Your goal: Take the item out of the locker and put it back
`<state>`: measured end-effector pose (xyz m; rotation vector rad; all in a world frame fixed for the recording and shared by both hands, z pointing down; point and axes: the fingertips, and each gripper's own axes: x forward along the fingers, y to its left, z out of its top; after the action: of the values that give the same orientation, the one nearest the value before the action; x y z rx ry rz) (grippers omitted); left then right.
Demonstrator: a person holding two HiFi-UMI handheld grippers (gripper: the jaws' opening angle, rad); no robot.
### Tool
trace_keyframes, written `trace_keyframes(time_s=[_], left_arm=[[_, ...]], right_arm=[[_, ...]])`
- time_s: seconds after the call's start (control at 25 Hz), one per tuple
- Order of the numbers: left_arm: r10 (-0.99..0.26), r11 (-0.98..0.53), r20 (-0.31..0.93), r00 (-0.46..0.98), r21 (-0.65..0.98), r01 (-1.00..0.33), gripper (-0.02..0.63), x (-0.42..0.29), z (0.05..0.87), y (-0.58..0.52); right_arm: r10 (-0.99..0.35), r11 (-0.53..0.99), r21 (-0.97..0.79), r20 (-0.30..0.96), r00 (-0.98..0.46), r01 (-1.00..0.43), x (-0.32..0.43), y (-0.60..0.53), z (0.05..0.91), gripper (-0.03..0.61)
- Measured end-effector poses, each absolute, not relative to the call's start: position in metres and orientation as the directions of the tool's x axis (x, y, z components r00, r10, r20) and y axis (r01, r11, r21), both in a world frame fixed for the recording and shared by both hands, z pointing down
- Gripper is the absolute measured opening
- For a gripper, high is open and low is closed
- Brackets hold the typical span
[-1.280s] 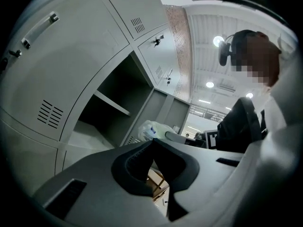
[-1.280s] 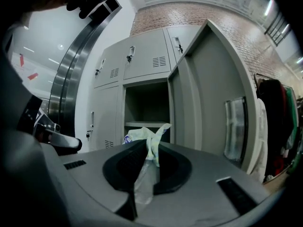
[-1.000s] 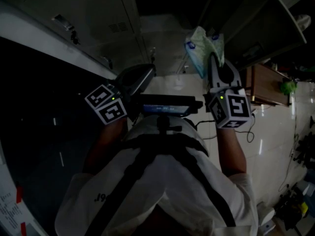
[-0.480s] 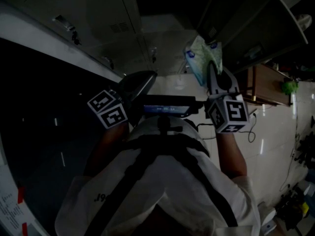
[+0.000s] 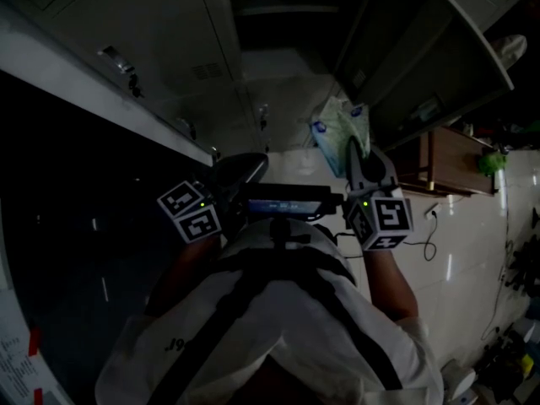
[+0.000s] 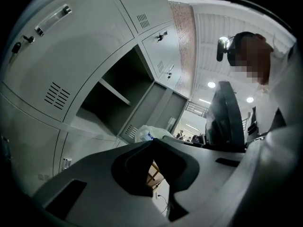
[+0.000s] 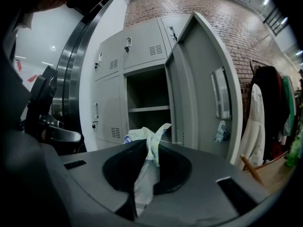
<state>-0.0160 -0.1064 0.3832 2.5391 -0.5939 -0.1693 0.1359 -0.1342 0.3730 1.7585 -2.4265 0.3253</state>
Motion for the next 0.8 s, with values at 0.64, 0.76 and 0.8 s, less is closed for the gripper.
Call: trace_keyframes(time_s=[0.64, 0.76, 0.8], left_arm=[[-0.396, -0.78, 0.027, 0.918, 0.517, -0.352, 0.0, -0.004, 0.395, -0.095], [-0.389, -0.782, 0.028, 0.921, 0.518, -0.346, 0.0, -0.003, 0.395, -0.094], [-0.386, -0.784, 0.029, 0.922, 0.516, -0.345, 0.0, -0.003, 0.396, -0.094]], right_arm=[[-0.907, 0.308, -0.114, 0.267, -0.327, -0.945, 0.131, -0.123, 0.392, 0.02], [-0.904, 0.313, -0.117, 0.27, -0.333, -0.943, 0.129, -0.124, 0.394, 0.02], [-0.903, 0.314, -0.118, 0.271, -0.334, -0.942, 0.129, -0.124, 0.395, 0.02]])
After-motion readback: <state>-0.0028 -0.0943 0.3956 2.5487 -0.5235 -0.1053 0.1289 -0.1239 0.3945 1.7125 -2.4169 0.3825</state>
